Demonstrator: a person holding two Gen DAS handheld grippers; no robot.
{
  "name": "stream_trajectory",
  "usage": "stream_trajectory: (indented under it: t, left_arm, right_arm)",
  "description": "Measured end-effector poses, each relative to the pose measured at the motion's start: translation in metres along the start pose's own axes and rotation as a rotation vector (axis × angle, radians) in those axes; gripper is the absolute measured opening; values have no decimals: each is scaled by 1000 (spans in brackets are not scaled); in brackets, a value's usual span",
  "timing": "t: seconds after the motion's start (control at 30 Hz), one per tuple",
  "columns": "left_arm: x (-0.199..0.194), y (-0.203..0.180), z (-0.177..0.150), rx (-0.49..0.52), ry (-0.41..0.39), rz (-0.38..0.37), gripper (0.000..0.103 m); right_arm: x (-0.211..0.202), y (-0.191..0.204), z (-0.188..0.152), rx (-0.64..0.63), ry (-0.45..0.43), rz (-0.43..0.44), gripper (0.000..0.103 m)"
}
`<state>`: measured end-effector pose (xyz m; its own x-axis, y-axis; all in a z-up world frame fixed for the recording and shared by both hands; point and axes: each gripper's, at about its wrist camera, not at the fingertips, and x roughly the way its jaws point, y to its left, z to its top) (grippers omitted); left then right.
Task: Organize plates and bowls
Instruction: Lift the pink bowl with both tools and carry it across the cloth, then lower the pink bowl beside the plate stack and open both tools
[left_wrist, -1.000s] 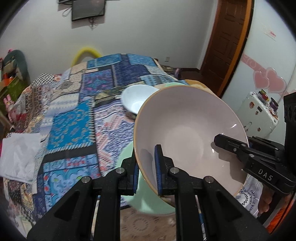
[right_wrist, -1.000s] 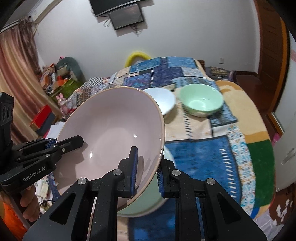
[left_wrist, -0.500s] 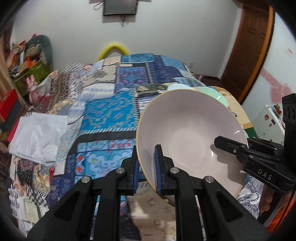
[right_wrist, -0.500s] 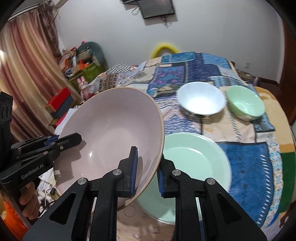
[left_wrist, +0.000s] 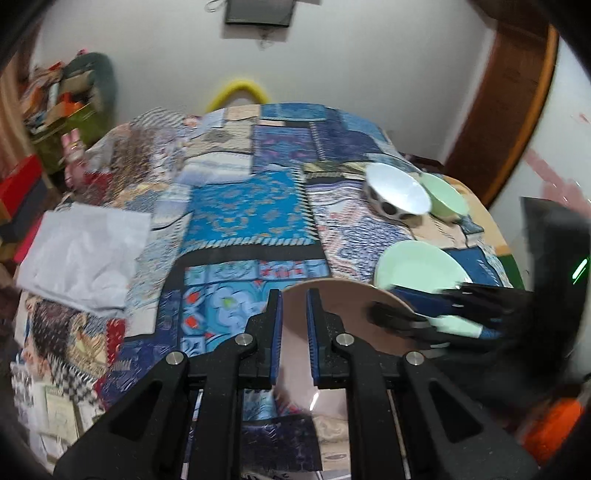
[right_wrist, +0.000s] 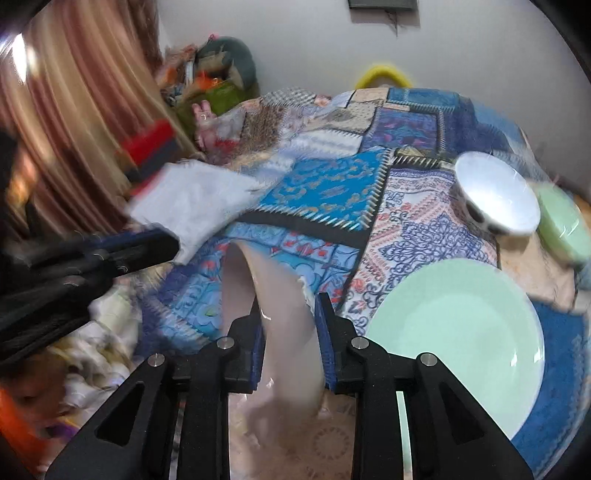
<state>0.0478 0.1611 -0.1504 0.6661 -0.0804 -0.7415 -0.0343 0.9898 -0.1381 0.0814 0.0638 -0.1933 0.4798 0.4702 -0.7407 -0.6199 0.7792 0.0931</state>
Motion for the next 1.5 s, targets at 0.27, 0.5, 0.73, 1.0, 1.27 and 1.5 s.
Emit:
stream_trajectory:
  t: [0.27, 0.5, 0.73, 1.0, 1.27, 1.5]
  left_arm:
    - [64, 43, -29, -138, 144, 34, 12]
    - [64, 47, -38, -132, 137, 65, 12]
    - [55, 53, -34, -163, 117, 71, 18]
    - [43, 59, -35, -179, 104, 121, 43]
    - [48, 60, -49, -176, 167, 102, 44]
    - [67, 43, -61, -138, 224, 84, 30]
  right_arm:
    - [39, -29, -11, 121, 154, 87, 12]
    - [45, -22, -7, 105, 142, 84, 14]
    - [51, -22, -3, 104, 131, 89, 15]
    - [55, -25, 1, 111, 121, 86, 16]
    - [55, -28, 2, 124, 103, 75, 16]
    - [55, -29, 0, 116, 102, 67, 16]
